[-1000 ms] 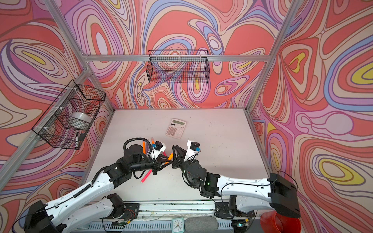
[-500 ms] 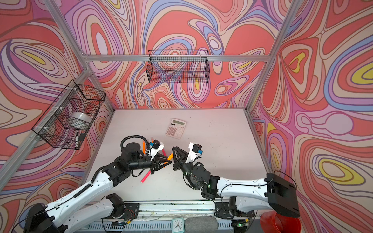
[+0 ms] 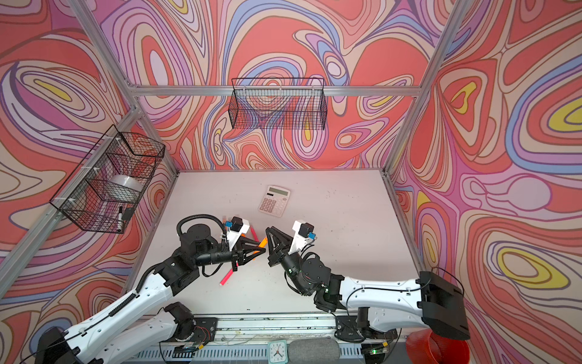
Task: Insert the pens into the pen caps
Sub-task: 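Open the right gripper and withdraw it while the left gripper tilts the capped marker, then lower the capped orange marker with the left gripper while the right gripper retracts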
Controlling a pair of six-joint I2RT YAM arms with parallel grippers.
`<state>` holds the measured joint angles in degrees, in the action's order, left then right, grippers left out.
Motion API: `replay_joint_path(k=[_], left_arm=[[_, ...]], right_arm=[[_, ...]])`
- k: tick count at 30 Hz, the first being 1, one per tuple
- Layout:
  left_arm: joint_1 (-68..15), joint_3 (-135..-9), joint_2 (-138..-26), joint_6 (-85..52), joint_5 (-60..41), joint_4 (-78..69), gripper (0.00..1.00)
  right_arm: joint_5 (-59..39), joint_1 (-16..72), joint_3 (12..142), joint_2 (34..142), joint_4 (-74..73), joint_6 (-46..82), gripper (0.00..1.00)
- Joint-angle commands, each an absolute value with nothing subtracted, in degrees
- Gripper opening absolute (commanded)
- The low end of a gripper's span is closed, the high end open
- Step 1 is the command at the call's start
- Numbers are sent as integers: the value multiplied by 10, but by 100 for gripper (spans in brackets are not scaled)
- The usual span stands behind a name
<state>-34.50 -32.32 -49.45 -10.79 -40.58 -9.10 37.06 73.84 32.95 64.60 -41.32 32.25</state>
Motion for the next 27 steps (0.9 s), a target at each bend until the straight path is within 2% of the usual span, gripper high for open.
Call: replay_joint_path(k=[1, 3, 6, 9, 11, 14, 21, 27], left_arm=[[-280, -303, -487, -218, -133, -308, 0], [-284, -256, -490, -234, -121, -301, 0], [-285, -223, -508, -266, -102, -272, 0], [-285, -190, -540, -307, -72, -265, 0], [-285, -177, -565, -333, -53, -259, 0], [-285, -184, -609, -369, -22, -220, 0], [-285, -234, -719, -414, 3, -157, 0], [-285, -290, -805, -435, 7, -120, 0]], right_arm=[[265, 817, 309, 628, -198, 333, 0], [289, 817, 321, 618, -173, 333, 13], [349, 817, 353, 594, -100, 351, 47], [407, 817, 384, 553, -8, 393, 66], [412, 817, 393, 522, 11, 403, 71], [353, 817, 404, 491, -2, 399, 72], [202, 817, 450, 519, -39, 375, 75], [166, 817, 458, 509, -55, 355, 77]])
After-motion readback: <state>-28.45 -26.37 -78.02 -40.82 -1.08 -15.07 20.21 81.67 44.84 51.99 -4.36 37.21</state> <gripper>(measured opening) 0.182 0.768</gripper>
